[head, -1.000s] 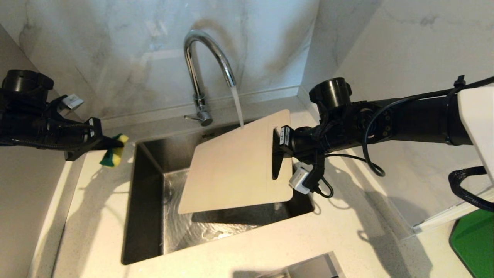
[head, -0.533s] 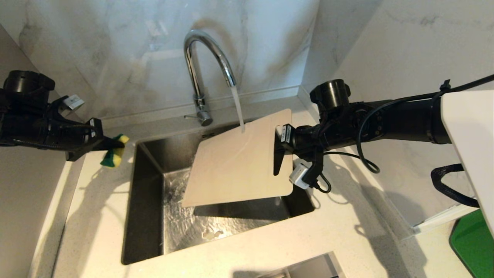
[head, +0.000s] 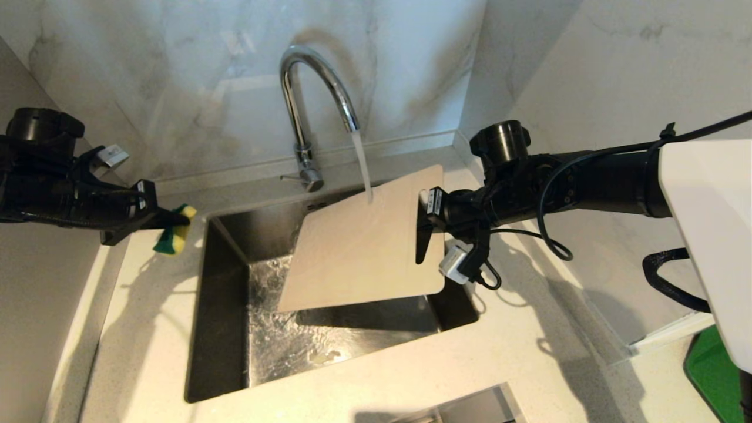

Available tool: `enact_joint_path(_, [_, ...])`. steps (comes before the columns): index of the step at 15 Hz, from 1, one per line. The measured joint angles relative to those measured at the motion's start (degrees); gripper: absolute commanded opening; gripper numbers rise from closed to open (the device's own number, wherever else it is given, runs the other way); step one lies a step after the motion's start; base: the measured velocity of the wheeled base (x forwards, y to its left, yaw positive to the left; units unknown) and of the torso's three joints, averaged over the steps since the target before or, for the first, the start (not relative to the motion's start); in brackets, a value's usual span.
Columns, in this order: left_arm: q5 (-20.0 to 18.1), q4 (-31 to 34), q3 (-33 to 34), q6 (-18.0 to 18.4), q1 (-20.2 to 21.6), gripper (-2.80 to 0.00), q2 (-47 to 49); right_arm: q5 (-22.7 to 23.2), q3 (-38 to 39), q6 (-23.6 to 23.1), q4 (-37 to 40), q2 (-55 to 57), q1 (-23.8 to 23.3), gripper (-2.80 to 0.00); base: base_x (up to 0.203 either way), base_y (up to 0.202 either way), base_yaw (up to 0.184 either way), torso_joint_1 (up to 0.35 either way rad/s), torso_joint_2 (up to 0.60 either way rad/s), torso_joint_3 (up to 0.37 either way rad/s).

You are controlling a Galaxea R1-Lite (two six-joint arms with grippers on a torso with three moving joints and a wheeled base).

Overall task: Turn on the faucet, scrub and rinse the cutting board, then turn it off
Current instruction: Scrub the cutting board underwater

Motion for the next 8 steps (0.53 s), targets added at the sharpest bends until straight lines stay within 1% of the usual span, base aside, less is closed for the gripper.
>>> enact_joint_path(3, [0.07, 0.00, -0.05, -0.03, -0.24, -2.80, 0.08, -0.04, 0.71, -0.07, 0.07, -0.15, 0.00, -2.80, 0.000, 0.000, 0.000, 0.000, 0.00, 0.000])
enact_joint_path(8, [0.13, 0.13, 0.22, -0.25, -0.96, -2.80, 0.52, -0.04, 6.48, 0.13, 0.08, -4.12, 0.67, -2.80, 0.000, 0.000, 0.000, 0.000, 0.00, 0.000])
